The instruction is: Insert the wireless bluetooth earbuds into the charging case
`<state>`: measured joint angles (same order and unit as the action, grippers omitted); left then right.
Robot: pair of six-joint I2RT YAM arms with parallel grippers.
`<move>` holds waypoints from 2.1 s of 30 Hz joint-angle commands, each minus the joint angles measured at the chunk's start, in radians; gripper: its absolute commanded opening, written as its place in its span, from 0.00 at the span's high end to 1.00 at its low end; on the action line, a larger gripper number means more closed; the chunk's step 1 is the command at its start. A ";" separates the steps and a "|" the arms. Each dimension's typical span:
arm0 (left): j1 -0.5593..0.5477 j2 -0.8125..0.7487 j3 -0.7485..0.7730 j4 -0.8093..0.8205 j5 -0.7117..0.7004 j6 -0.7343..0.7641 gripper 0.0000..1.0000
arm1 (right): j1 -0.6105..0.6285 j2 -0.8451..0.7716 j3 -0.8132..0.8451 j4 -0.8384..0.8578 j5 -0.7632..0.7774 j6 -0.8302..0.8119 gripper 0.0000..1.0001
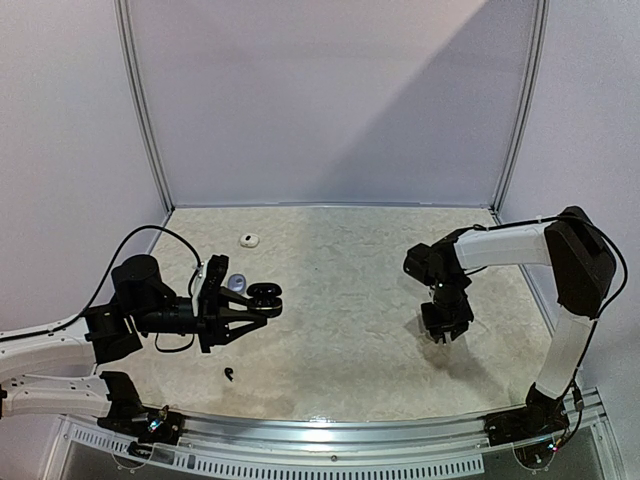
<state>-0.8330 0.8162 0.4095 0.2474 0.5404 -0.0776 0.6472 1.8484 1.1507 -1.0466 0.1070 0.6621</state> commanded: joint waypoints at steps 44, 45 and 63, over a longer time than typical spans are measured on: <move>0.017 -0.011 0.001 -0.033 0.002 0.029 1.00 | -0.032 0.104 0.047 0.114 -0.036 -0.292 0.76; 0.017 -0.011 0.002 -0.035 0.003 0.030 1.00 | -0.031 0.105 0.048 0.114 -0.035 -0.294 0.77; 0.017 -0.009 0.026 0.012 -0.089 0.033 1.00 | 0.089 -0.101 0.407 0.027 0.086 -0.285 0.95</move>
<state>-0.8299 0.8097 0.4095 0.2234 0.5079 -0.0582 0.6521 1.8767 1.3907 -1.0477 0.1162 0.3687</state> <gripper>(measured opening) 0.228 0.162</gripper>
